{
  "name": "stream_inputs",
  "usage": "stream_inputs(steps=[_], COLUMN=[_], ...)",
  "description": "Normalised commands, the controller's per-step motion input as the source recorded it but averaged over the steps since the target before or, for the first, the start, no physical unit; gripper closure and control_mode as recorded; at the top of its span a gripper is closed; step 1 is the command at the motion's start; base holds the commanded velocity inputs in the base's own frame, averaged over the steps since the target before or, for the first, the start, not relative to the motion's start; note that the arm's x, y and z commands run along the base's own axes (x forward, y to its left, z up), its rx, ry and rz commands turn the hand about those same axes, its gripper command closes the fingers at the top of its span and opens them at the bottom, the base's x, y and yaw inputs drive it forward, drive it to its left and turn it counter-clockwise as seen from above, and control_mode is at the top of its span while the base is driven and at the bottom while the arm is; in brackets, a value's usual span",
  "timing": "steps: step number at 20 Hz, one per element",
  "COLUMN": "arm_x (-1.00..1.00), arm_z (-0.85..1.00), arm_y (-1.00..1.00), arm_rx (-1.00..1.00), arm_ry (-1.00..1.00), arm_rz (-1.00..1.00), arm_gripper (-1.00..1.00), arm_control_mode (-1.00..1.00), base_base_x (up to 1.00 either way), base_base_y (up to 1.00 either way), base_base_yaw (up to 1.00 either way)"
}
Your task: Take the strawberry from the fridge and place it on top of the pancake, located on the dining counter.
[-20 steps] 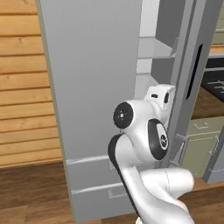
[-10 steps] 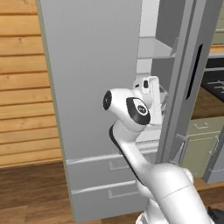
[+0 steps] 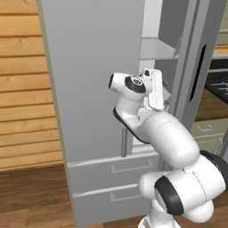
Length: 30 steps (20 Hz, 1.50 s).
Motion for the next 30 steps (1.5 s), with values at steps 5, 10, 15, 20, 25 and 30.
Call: stream_inputs(steps=[5, 10, 15, 20, 25, 30], arm_x=[-0.29, -0.91, -0.48, -0.15, 0.00, -0.08], arm_z=[0.00, 0.00, 0.00, 0.00, 0.00, 0.00], arm_y=[-0.91, -1.00, -1.00, -1.00, -0.60, 0.39], arm_rx=[0.00, 0.00, 0.01, 0.01, 0.00, 0.00], arm_ry=[0.07, 0.00, 0.00, 0.00, 0.00, -0.01], arm_rz=[-0.15, -0.19, -0.14, -0.06, 0.00, 0.12], arm_gripper=[-1.00, -1.00, -1.00, -1.00, -1.00, -1.00], arm_control_mode=[-1.00, -1.00, -1.00, -1.00, -1.00, -1.00], base_base_x=[0.00, 0.00, 0.00, 0.00, 0.00, 0.00], base_base_y=[0.00, 0.00, 0.00, 0.00, 0.00, 0.00], base_base_yaw=[0.00, 0.00, 0.00, 0.00, 0.00, 0.00])
